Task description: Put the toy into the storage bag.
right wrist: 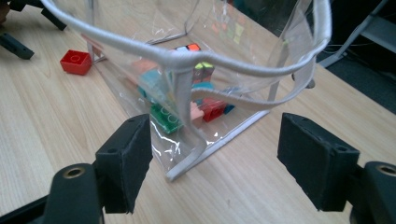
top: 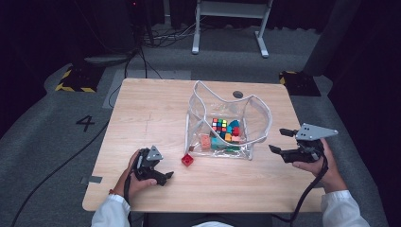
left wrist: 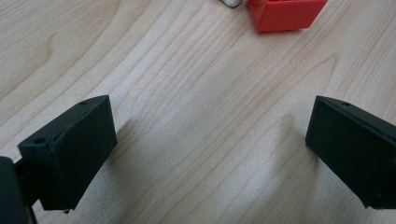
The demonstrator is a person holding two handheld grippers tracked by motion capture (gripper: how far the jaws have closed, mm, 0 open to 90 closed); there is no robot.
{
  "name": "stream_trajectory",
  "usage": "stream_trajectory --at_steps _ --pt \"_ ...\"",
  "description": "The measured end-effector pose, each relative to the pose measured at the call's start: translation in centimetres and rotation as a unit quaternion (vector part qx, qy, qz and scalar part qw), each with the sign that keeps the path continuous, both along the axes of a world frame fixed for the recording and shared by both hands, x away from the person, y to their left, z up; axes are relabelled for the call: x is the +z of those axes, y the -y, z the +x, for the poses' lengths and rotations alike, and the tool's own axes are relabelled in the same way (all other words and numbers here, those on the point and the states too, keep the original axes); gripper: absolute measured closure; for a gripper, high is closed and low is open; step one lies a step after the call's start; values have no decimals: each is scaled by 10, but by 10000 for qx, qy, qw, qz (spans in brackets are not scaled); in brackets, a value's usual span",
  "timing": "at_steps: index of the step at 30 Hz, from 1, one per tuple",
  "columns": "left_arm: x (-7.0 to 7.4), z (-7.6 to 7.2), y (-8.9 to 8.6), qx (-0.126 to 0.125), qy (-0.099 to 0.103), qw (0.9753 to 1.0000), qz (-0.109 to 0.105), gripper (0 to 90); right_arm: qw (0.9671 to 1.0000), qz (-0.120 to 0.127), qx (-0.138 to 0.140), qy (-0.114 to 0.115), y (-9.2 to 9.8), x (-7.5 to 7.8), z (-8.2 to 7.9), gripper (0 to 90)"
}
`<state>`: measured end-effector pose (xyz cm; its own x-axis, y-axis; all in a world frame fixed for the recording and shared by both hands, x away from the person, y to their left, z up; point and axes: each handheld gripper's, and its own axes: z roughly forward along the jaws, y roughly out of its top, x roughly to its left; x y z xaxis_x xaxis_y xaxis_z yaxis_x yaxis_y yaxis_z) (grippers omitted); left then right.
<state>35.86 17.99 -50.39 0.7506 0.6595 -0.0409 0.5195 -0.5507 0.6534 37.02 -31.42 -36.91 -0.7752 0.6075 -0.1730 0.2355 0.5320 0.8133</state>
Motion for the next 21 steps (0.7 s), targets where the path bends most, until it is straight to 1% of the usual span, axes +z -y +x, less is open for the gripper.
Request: stream_trajectory --at_steps 2,3,4,7,9,10,12,13,14,15,16,18,21 --pt "0 0 0 1 -2 10000 -6 19 10000 -12 19 22 0 -5 -2 265" --pt "0 0 0 3 2 10000 3 19 10000 1 5 -6 0 -7 -4 263" --pt "0 0 0 4 5 10000 6 19 10000 13 77 25 1 -10 -5 263" --pt "0 0 0 -3 0 10000 -2 19 10000 33 88 -17 0 -18 -8 262" --pt "0 0 0 4 5 10000 8 19 9999 38 64 -90 0 -23 -9 263" --pt "0 0 0 5 5 10000 6 19 9998 93 65 -158 -1 -27 -10 263" --pt "0 0 0 4 0 10000 3 19 9997 50 74 -215 -3 -34 -10 264" --pt "0 0 0 9 6 10000 11 19 9996 78 49 -252 -5 -37 -11 264" --pt "0 0 0 -1 0 10000 1 19 9996 51 85 -273 -5 -40 -11 266" --pt "0 0 0 9 6 10000 12 19 9994 106 97 -318 -7 -43 -12 266" --pt "0 0 0 3 0 10000 6 19 9994 77 112 -321 -8 -46 -12 267" --pt "0 0 0 8 3 10000 10 19 9991 112 156 -381 -13 -53 -13 268" --pt "0 0 0 -4 0 10000 -1 19 9986 41 225 -476 -21 -62 -15 272"
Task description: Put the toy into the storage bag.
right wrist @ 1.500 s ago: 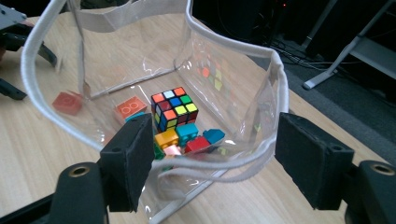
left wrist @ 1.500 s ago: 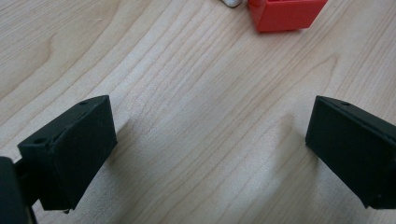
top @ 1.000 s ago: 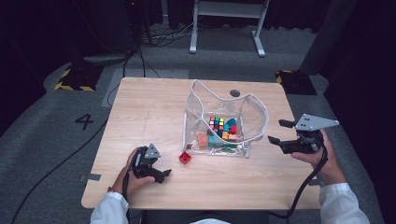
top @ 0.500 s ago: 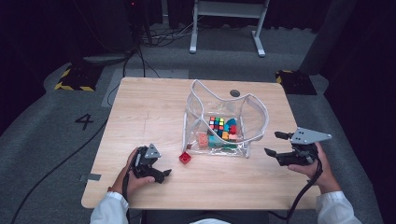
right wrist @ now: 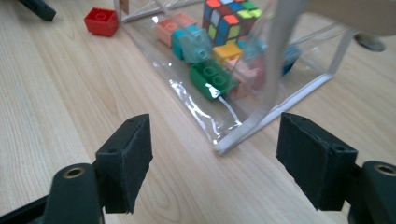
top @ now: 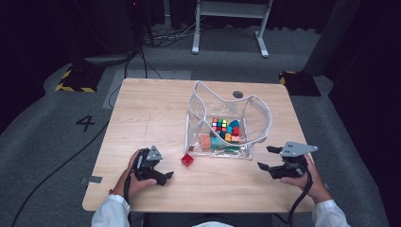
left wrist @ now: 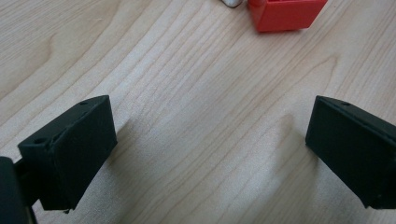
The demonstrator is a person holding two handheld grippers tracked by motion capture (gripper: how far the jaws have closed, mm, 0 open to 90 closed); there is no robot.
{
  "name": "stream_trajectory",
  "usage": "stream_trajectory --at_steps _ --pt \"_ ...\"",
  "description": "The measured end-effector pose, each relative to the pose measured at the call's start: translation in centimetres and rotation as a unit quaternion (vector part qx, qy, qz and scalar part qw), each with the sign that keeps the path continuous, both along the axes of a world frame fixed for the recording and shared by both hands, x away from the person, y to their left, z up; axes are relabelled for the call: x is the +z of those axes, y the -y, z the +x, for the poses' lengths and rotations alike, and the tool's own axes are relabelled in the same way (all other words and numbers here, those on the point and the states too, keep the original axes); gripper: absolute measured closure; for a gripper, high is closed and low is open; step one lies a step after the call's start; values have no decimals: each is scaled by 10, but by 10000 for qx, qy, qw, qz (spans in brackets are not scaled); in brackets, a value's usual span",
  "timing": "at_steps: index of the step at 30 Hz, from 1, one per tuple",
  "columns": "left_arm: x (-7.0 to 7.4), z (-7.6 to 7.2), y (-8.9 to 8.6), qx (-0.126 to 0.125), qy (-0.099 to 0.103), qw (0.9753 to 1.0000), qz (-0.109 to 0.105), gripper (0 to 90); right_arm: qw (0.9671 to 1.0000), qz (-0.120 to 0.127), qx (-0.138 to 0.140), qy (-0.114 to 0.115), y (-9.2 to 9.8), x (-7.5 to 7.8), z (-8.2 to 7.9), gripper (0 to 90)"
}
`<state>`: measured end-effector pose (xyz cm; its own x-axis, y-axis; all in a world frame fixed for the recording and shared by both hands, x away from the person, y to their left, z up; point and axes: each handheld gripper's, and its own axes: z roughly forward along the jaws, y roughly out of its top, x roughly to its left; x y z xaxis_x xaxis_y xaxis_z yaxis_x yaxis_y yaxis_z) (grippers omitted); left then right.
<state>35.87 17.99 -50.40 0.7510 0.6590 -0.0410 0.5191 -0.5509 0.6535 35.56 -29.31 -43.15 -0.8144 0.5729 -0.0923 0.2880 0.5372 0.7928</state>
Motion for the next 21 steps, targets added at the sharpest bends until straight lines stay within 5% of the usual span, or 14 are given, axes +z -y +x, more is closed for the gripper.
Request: stream_trajectory --at_steps 11,21 --pt "0 0 0 1 -1 10000 -3 19 9973 -208 649 -266 -44 -34 -2 276" --pt "0 0 0 14 4 10000 12 19 9948 -109 808 -612 -95 -52 2 279"
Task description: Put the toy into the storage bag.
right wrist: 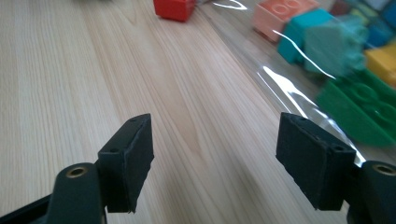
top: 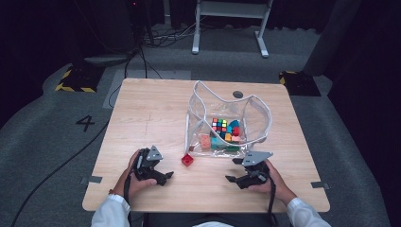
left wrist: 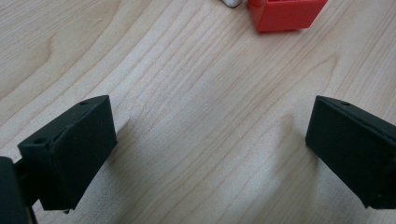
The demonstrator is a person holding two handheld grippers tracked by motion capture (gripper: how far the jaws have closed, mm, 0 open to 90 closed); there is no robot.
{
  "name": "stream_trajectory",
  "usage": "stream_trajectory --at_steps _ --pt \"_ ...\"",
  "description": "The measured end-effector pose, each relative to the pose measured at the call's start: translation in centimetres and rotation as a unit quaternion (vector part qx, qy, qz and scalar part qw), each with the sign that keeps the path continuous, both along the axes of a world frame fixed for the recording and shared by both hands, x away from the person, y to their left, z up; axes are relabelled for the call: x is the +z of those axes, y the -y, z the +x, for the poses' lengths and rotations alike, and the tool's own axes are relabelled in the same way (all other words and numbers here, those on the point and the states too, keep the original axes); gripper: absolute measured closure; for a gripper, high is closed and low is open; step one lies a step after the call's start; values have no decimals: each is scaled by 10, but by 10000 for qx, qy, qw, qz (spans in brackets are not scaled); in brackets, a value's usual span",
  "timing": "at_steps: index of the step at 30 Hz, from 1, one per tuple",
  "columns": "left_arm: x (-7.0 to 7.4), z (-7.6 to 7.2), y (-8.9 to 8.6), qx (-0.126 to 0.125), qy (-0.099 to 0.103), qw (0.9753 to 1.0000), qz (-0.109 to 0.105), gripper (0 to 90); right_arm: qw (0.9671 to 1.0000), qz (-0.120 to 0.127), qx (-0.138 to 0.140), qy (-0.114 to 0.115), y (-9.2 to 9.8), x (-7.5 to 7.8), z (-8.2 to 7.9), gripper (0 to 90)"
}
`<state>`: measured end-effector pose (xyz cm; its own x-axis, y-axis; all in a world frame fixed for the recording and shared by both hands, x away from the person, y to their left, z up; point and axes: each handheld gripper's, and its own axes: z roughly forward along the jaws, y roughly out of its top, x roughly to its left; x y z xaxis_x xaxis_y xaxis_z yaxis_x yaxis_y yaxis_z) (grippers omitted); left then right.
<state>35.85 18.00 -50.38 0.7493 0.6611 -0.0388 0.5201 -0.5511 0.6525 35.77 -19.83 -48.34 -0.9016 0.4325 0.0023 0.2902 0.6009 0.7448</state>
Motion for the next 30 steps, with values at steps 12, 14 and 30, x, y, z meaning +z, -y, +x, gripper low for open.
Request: stream_trajectory --at_steps 12,14,30 --pt "0 0 0 -2 -1 10000 -2 19 9997 92 214 -62 -67 -15 1 281" --pt "0 0 0 -7 -1 10000 -4 19 9998 50 207 -33 -74 -17 2 281" --pt "0 0 0 -14 -4 10000 -10 19 10000 26 -69 25 -124 -21 20 248"
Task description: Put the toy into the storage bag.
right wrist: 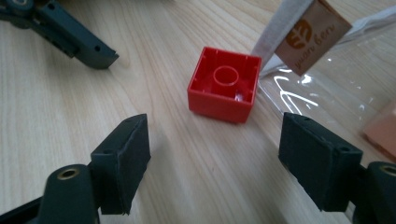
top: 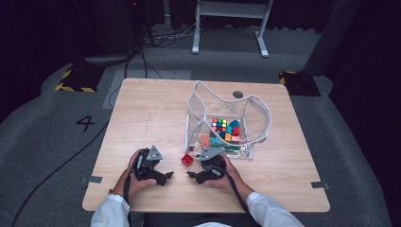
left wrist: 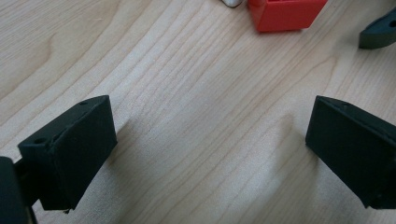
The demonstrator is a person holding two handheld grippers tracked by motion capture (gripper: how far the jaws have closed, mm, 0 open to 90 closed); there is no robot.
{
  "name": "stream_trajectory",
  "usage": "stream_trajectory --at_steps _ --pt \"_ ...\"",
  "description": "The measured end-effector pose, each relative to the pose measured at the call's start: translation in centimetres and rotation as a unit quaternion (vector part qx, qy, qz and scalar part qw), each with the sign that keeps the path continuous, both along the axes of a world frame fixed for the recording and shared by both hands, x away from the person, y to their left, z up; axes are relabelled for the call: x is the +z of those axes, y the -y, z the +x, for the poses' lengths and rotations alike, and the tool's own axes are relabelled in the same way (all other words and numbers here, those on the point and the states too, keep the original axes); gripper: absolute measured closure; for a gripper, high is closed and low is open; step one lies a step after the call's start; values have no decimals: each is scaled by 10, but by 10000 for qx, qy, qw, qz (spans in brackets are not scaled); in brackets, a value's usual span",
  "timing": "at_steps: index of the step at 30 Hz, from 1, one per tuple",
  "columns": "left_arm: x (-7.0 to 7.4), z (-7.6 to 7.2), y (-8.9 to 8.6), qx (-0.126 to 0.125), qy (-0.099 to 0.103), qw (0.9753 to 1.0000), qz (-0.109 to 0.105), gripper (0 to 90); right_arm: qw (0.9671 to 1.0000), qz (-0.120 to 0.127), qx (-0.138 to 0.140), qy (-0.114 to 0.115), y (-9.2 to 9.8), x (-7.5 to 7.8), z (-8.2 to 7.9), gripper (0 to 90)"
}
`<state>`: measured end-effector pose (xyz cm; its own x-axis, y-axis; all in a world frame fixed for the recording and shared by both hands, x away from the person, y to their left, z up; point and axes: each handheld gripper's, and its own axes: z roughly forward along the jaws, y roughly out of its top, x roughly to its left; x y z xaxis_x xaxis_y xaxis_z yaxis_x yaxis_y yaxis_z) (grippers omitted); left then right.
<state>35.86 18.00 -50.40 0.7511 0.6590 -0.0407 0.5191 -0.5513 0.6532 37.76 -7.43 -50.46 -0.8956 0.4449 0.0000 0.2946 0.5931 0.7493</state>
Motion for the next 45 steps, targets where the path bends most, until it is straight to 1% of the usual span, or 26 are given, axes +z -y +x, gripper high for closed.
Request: stream_trajectory --at_steps 2,3,4,5,6,8,9,11,12,13,18,19,21,22,23,25,27,31,32,36,39,40,41,43,44,45 --pt "0 0 0 -1 -2 10000 0 19 10000 1 -6 -29 -4 0 1 249" --pt "0 0 0 0 -2 10000 2 19 10000 -34 28 17 -4 0 3 250" --pt "0 0 0 -1 -2 10000 0 19 10000 35 -33 -23 -7 0 2 250" --pt "0 0 0 -3 0 10000 4 19 10000 15 -66 -51 -9 0 2 250" --pt "0 0 0 6 -5 10000 -3 19 10000 36 -84 -33 -11 0 3 250" --pt "0 0 0 -2 1 10000 4 19 10000 -32 -83 -5 -14 0 4 250" --pt "0 0 0 5 -6 10000 -3 19 9999 -48 -126 -48 -15 0 4 251" --pt "0 0 0 6 -6 10000 -2 19 9998 -9 -173 -56 -18 0 4 256" --pt "0 0 0 -2 0 10000 4 19 9999 -17 -149 -38 -18 0 5 256" --pt "0 0 0 -3 1 10000 5 19 9998 -8 -160 -80 -19 0 4 257" --pt "0 0 0 -2 -1 10000 2 19 9998 23 -167 -73 -20 1 5 301" --pt "0 0 0 -1 -3 10000 0 19 9998 36 -184 -69 -21 1 5 340" --pt "0 0 0 1 -2 10000 -3 19 9998 39 -172 34 -20 1 8 410" --pt "0 0 0 1 -2 10000 -2 19 9996 102 -252 -25 -20 1 6 471" --pt "0 0 0 0 -2 10000 -2 19 9996 115 -257 34 -19 1 7 515" --pt "0 0 0 1 -2 10000 -2 19 9994 85 -315 69 -18 1 8 580" --pt "0 0 0 1 -2 10000 -2 19 9994 140 -317 81 -17 1 7 589" --pt "0 0 0 1 -1 10000 -2 19 9995 150 -270 85 -12 1 5 590" --pt "0 0 0 -1 0 10000 0 19 9995 103 -280 80 -11 1 5 591" --pt "0 0 0 0 0 10000 0 19 9995 161 -246 85 -11 1 3 591" --pt "0 0 0 -1 2 10000 -5 19 9997 90 -210 129 -10 1 3 591" --pt "0 0 0 0 0 10000 -1 19 9996 142 -209 98 -10 1 3 591" --pt "0 0 0 0 0 10000 -1 19 9997 139 -201 99 -9 1 3 591" --pt "0 0 0 -1 -2 10000 1 19 9996 103 -237 141 -9 1 0 592" --pt "0 0 0 -1 -1 10000 0 19 9996 45 -217 174 -8 2 -2 591" --pt "0 0 0 -2 0 10000 6 19 9994 43 -147 299 -8 2 -2 592"
